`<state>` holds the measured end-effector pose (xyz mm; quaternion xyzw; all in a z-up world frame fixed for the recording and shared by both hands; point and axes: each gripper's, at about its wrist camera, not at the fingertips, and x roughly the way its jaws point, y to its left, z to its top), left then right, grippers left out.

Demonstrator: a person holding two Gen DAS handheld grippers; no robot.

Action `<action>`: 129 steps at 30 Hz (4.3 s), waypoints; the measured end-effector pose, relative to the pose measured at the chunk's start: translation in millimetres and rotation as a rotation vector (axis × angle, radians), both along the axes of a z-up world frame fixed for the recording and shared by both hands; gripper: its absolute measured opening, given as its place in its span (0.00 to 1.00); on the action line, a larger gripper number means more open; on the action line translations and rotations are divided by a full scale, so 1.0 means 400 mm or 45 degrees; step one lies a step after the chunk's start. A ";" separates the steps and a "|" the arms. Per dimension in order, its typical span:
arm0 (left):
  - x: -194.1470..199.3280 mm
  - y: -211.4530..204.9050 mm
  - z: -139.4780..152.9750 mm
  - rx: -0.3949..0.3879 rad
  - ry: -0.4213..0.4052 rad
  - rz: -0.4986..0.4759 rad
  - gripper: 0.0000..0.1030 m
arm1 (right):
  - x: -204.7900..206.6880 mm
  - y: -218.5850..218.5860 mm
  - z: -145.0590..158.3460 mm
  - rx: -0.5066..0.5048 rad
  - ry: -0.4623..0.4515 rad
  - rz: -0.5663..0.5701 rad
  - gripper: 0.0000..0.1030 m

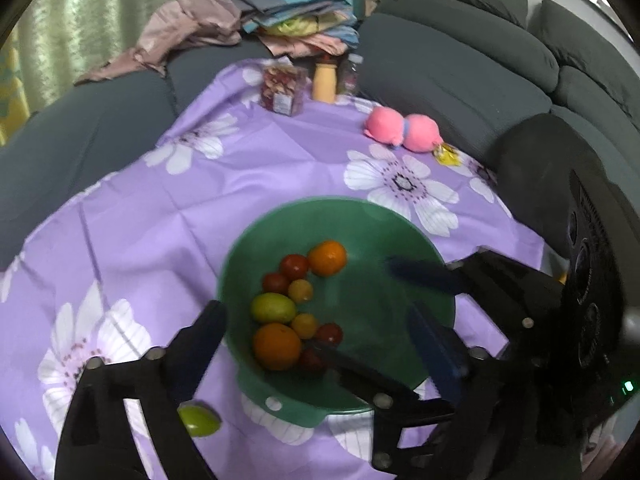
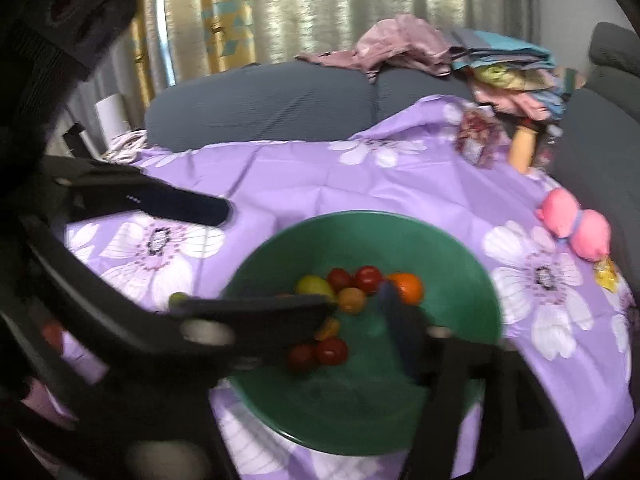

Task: Organize fruits

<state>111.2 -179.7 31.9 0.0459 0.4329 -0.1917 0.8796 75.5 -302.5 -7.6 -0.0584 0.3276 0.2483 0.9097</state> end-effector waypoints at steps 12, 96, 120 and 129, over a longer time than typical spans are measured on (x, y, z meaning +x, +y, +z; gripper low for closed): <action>-0.013 0.056 0.040 0.017 -0.054 0.130 0.99 | 0.009 -0.047 -0.008 0.068 0.071 -0.044 0.99; -0.053 0.212 -0.108 -0.257 0.153 -0.080 0.40 | -0.100 0.192 0.003 -0.080 0.126 0.360 0.33; 0.023 0.036 0.055 -0.004 -0.025 0.082 0.99 | -0.025 -0.068 0.069 -0.099 0.077 0.032 0.91; -0.002 0.036 0.096 0.095 -0.101 0.094 0.99 | -0.044 -0.089 0.101 -0.079 0.056 0.008 0.91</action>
